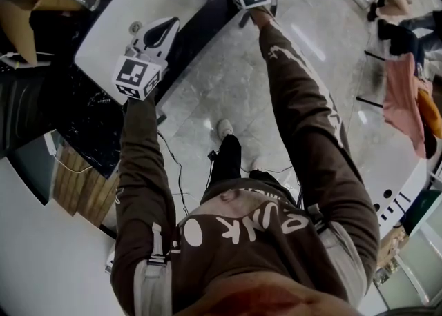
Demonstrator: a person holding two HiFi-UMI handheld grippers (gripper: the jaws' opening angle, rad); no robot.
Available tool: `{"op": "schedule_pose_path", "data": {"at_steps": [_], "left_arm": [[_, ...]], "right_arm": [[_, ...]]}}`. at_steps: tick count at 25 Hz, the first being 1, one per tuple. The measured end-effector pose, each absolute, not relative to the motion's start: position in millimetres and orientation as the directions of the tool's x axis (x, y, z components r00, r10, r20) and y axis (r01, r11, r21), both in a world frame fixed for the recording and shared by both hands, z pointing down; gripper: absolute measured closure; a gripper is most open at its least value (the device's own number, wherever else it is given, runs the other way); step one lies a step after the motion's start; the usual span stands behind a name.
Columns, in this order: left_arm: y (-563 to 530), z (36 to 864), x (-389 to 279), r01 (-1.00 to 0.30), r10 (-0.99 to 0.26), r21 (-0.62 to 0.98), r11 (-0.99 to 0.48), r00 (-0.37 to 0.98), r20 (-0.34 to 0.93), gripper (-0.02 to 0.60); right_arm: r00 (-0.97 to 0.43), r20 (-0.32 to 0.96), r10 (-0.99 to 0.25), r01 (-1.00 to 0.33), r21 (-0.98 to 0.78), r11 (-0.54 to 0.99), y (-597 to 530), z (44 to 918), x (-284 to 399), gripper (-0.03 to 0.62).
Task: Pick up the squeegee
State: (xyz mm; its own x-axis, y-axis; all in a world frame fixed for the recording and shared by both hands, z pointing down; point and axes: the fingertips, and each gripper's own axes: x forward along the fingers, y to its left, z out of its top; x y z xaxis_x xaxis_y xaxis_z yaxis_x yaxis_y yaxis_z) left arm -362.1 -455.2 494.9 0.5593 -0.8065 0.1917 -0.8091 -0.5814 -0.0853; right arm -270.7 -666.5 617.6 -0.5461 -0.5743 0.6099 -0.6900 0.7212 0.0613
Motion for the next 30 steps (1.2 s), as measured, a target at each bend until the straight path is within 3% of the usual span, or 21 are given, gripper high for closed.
{"op": "schedule_pose_path", "data": {"at_steps": [11, 30], "left_arm": [[-448.3, 489.1, -357.3, -0.806, -0.805, -0.093, -0.584, 0.562, 0.187, 0.58], [-422.8, 471.4, -342.1, -0.8, -0.805, -0.114, -0.589, 0.569, 0.168, 0.58]], "right_arm": [[-0.538, 0.525, -0.66, -0.752, 0.055, 0.657, -668.9, 594.4, -255.4, 0.436], [-0.593, 0.394, -0.702, -0.761, 0.008, 0.648, -641.8, 541.4, -239.2, 0.437]]}}
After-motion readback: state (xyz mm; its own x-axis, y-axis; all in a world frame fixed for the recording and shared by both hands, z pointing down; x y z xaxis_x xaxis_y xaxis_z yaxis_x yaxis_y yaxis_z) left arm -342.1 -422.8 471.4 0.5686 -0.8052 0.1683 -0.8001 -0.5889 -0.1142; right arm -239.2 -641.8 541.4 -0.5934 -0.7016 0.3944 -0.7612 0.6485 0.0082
